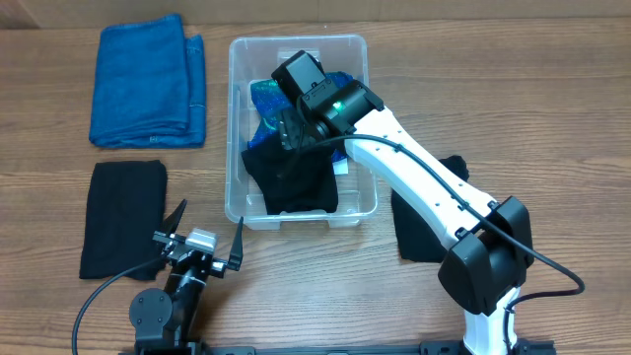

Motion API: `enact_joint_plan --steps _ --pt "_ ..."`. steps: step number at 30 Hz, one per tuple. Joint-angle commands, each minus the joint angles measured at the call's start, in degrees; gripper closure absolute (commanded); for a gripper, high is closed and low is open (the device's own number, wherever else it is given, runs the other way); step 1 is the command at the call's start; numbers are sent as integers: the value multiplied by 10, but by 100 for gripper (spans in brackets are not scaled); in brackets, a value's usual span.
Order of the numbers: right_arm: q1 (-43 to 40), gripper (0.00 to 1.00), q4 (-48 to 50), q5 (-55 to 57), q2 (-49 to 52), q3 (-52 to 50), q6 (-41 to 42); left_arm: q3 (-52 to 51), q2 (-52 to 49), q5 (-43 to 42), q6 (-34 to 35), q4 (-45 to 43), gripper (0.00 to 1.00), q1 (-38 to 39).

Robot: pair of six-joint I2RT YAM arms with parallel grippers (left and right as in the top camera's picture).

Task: Pack container
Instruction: 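Carry the black cloth into the container and lower it in front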

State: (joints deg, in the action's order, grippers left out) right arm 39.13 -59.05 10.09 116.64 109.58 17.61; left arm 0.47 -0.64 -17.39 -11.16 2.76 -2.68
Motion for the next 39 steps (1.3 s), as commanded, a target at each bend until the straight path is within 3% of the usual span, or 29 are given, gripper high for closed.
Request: enact_joint_plan --steps 1,3,4,7,13,17,22,26,35,39 --pt "0 37 -15 29 -6 10 -30 -2 4 0 -11 0 0 -3" --pt "0 50 -54 27 4 10 -26 -2 4 0 -11 0 0 -3" --pt "0 67 -75 23 15 10 -26 -2 4 0 -11 0 0 -3" --pt "0 83 -117 -14 48 8 -26 -2 4 0 -11 0 0 -3" --pt "0 84 -149 -14 77 -27 -11 -2 4 0 -11 0 0 -3" --pt "0 83 -163 -78 77 -32 -11 -2 4 0 -11 0 0 -3" --pt "0 85 -132 -104 77 -91 -11 -2 4 0 -11 0 0 -3" --pt "1 86 -97 -216 77 -95 -29 -2 4 0 -11 0 0 -3" --pt "1 86 -80 -333 77 -95 -28 -2 4 0 -11 0 0 -3" --pt "-3 86 -89 -210 77 -90 -24 -2 4 0 -11 0 0 -3"
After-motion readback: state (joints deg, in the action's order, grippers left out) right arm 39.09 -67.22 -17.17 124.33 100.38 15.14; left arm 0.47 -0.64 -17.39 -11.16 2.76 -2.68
